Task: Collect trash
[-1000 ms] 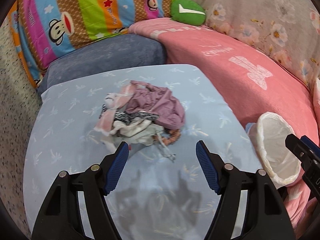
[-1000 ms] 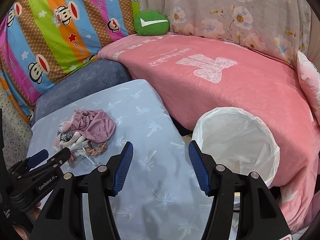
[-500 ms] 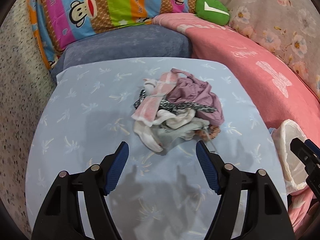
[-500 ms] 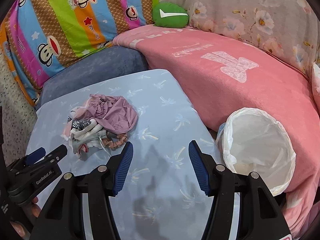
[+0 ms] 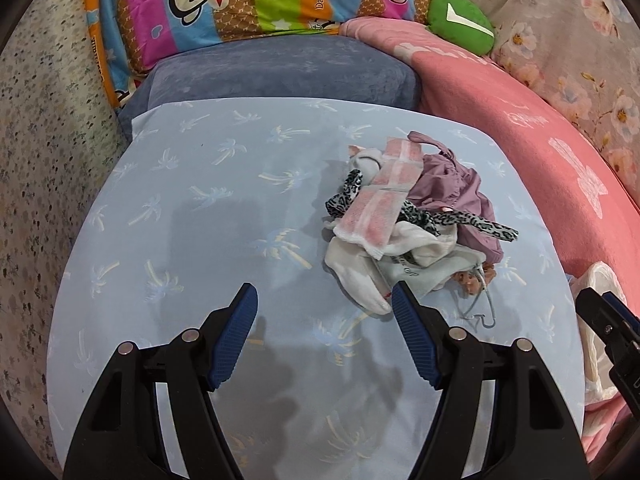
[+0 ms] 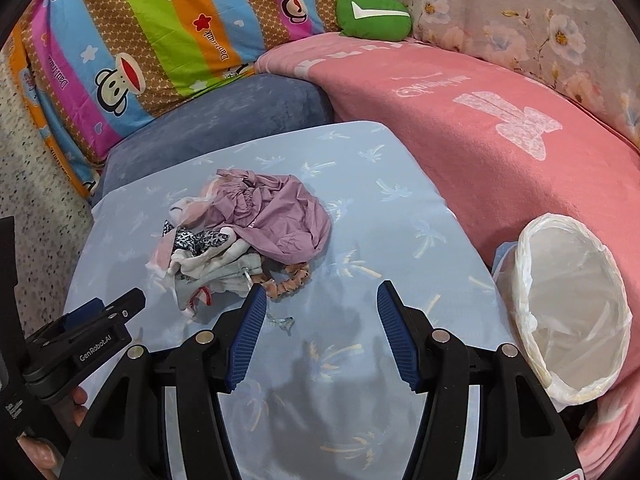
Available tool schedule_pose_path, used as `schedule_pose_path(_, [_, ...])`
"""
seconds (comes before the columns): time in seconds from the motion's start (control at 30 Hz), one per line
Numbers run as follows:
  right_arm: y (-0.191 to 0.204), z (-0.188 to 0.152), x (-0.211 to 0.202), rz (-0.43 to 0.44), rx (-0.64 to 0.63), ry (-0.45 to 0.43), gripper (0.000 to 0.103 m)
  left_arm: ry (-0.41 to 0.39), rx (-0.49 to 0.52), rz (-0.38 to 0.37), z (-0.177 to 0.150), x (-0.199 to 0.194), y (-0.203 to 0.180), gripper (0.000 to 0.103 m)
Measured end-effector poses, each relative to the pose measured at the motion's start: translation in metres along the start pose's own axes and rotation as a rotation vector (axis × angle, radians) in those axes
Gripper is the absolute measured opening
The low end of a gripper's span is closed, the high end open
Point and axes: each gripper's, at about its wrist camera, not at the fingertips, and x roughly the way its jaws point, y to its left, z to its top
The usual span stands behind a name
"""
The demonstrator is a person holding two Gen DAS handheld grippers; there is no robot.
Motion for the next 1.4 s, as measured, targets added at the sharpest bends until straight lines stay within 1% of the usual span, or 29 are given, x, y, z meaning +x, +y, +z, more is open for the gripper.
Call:
schedule_pose_path(0.23, [0.015, 0.006, 0.015, 0.017, -0.011, 0.010, 0.057, 0.005, -0.014, -0.020, 0.008, 0.007, 0.008, 0.067])
schedule_pose_path(0.43, [0.019, 0.011, 0.025, 0.024, -0.007, 0.018, 0.057, 0.009, -0.021, -0.103, 0.032, 0.021, -0.001, 0.066])
schedule_pose_path(0.57, [0.024, 0.016, 0.026, 0.045, -0.009, 0.011, 0.057, 0.022, -0.017, -0.114, 0.042, 0.039, -0.008, 0.065])
schedule_pose_path(0.63, [0.028, 0.018, 0.027, 0.064, -0.015, 0.010, 0.057, 0.045, -0.026, -0.139, 0.043, 0.047, -0.008, 0.060])
schedule_pose_path(0.7, [0.034, 0.020, 0.029, 0.092, -0.025, 0.010, 0.055, 0.075, -0.040, -0.179, 0.042, 0.053, -0.006, 0.049])
schedule_pose_path(0.73, [0.036, 0.020, 0.030, 0.102, -0.033, 0.008, 0.054, 0.083, -0.043, -0.192, 0.041, 0.054, -0.006, 0.046])
schedule_pose_path(0.8, [0.044, 0.020, 0.032, 0.113, -0.051, 0.005, 0.053, 0.088, -0.035, -0.220, 0.038, 0.053, -0.007, 0.033])
schedule_pose_path(0.83, [0.047, 0.020, 0.034, 0.119, -0.058, 0.007, 0.049, 0.089, -0.031, -0.225, 0.037, 0.052, -0.006, 0.031])
schedule_pose_path(0.9, [0.053, 0.021, 0.040, 0.126, -0.067, 0.020, 0.043, 0.084, -0.022, -0.231, 0.036, 0.050, -0.006, 0.021])
schedule_pose_path(0.97, [0.057, 0.021, 0.047, 0.136, -0.069, 0.035, 0.037, 0.079, -0.019, -0.235, 0.035, 0.047, -0.004, 0.017])
schedule_pose_path(1.03, [0.061, 0.020, 0.053, 0.154, -0.065, 0.051, 0.033, 0.080, -0.026, -0.241, 0.035, 0.046, -0.003, 0.016])
schedule_pose_path(1.23, [0.069, 0.020, 0.058, 0.190, -0.067, 0.066, 0.032, 0.067, -0.053, -0.234, 0.035, 0.041, 0.006, 0.015])
schedule_pose_path(1.4, [0.079, 0.017, 0.057, 0.243, -0.085, 0.084, 0.032, 0.066, -0.072, -0.256, 0.032, 0.034, 0.016, 0.015])
